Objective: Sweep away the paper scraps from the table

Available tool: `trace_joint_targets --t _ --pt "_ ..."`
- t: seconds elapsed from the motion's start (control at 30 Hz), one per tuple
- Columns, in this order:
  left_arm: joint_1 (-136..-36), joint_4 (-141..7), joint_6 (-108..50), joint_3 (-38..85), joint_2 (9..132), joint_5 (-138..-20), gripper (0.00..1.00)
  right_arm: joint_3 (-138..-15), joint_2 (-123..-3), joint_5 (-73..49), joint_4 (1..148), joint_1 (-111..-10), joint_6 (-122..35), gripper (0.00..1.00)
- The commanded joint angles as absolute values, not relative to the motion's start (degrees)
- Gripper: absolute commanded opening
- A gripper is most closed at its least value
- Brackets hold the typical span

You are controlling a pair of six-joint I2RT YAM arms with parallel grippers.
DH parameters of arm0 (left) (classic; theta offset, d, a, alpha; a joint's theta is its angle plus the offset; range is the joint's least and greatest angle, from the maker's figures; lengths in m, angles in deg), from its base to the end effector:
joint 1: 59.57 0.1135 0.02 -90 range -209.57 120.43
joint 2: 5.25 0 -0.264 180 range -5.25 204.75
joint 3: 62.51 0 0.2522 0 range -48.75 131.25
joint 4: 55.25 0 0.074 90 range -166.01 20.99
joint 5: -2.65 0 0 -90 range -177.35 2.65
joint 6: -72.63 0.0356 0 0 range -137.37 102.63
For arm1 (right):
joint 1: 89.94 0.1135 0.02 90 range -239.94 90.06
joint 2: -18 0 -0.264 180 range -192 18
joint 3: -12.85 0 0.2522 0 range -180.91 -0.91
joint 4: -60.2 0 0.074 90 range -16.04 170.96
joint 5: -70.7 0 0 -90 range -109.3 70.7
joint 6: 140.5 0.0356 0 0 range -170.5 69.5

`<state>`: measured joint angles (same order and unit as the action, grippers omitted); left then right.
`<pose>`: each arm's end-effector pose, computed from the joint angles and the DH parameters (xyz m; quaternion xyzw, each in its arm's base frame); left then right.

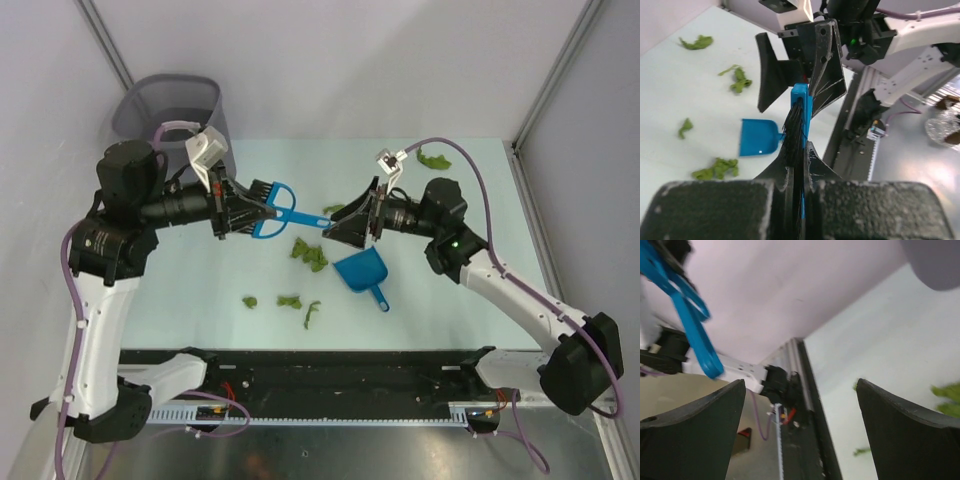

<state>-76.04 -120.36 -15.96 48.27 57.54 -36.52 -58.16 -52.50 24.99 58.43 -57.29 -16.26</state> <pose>0.1459 -0.0719 0.5073 0.3647 0.6782 -0.4126 0.4866 0.2253 0.1739 0.3686 -0.2629 0.6455 0.5860 0.4133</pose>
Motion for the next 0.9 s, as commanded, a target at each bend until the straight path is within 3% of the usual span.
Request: trace_joint_targets --t 0.0,0.13,0.3,0.4,0.5,0.63,0.7,0.8,0.83,0.87 --pt "-75.04 -116.56 -25.45 45.74 56.28 -27.95 0.00 -57.95 -49.59 18.95 36.29 -52.86 -4.54 0.98" --pt "-73.55 -114.89 -27.82 45.91 56.10 -25.04 0.00 -57.95 -53.44 19.88 24.24 -49.86 -0.86 0.83" --pt "-72.93 -113.57 -28.88 45.91 55.66 -23.63 0.00 -57.42 -56.97 26.65 12.02 -48.10 1.80 0.75" --pt "-72.40 -112.96 -29.41 45.82 55.49 -23.89 0.00 -56.20 -55.84 28.15 10.25 -48.01 0.13 0.82" --pt "-72.05 -112.43 -30.11 45.91 55.31 -23.37 0.00 -53.56 -52.24 27.91 8.92 -48.97 -1.54 1.00" --pt "-72.05 -111.90 -30.55 45.83 54.87 -22.58 0.00 -52.15 -46.87 21.41 16.81 -49.60 -7.07 0.98" --pt "-72.05 -111.55 -30.73 45.82 54.87 -22.23 0.00 -52.15 -46.86 16.50 18.24 -48.63 -7.26 0.88" --pt "-72.05 -111.37 -30.38 45.82 54.43 -22.31 0.00 -52.15 -48.62 12.45 16.04 -48.28 -3.66 0.55" --pt "-72.05 -111.37 -30.29 45.65 54.34 -22.40 0.00 -52.24 -49.41 11.56 16.22 -47.93 -3.40 0.39" --pt "-72.05 -111.28 -30.37 45.65 54.17 -22.49 0.00 -52.15 -49.76 10.94 16.39 -47.49 -3.57 0.38"
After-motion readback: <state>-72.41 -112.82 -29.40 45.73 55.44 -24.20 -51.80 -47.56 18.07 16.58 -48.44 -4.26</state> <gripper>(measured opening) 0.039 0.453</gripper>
